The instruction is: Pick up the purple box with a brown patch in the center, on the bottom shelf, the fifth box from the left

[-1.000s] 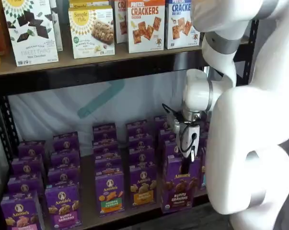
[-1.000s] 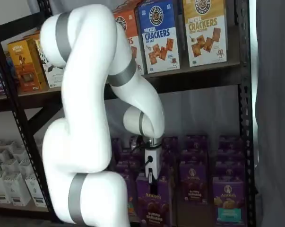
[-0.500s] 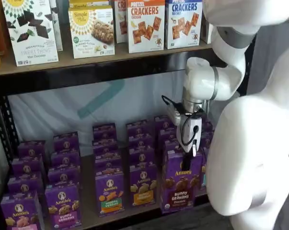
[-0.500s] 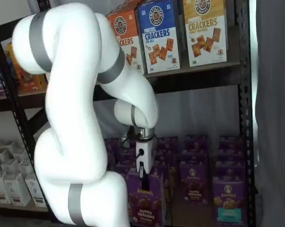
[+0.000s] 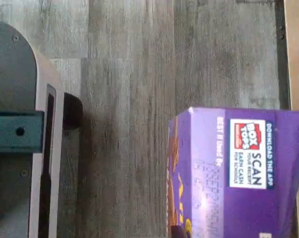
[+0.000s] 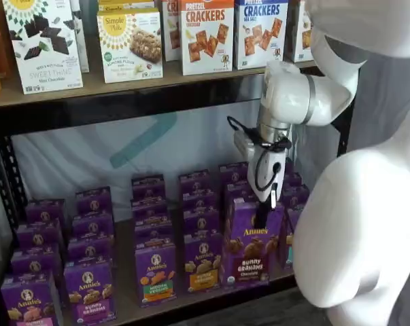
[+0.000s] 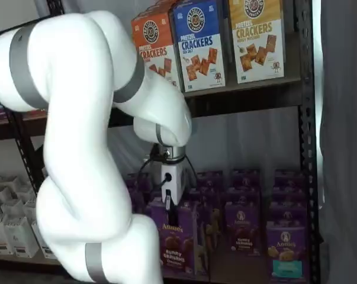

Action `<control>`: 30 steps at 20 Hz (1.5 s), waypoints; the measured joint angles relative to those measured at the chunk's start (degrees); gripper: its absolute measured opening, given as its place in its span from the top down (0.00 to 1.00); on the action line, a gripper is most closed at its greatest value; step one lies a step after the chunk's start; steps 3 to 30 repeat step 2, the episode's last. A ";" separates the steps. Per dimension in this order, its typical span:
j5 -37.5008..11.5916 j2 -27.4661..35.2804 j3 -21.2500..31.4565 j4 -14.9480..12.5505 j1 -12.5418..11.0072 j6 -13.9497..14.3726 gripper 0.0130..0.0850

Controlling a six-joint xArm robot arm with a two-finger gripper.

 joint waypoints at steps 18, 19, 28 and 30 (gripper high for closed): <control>1.02 -1.20 -0.25 -0.05 0.62 0.88 0.78; 1.02 -1.20 -0.25 -0.05 0.62 0.88 0.78; 1.02 -1.20 -0.25 -0.05 0.62 0.88 0.78; 1.02 -1.20 -0.25 -0.05 0.62 0.88 0.78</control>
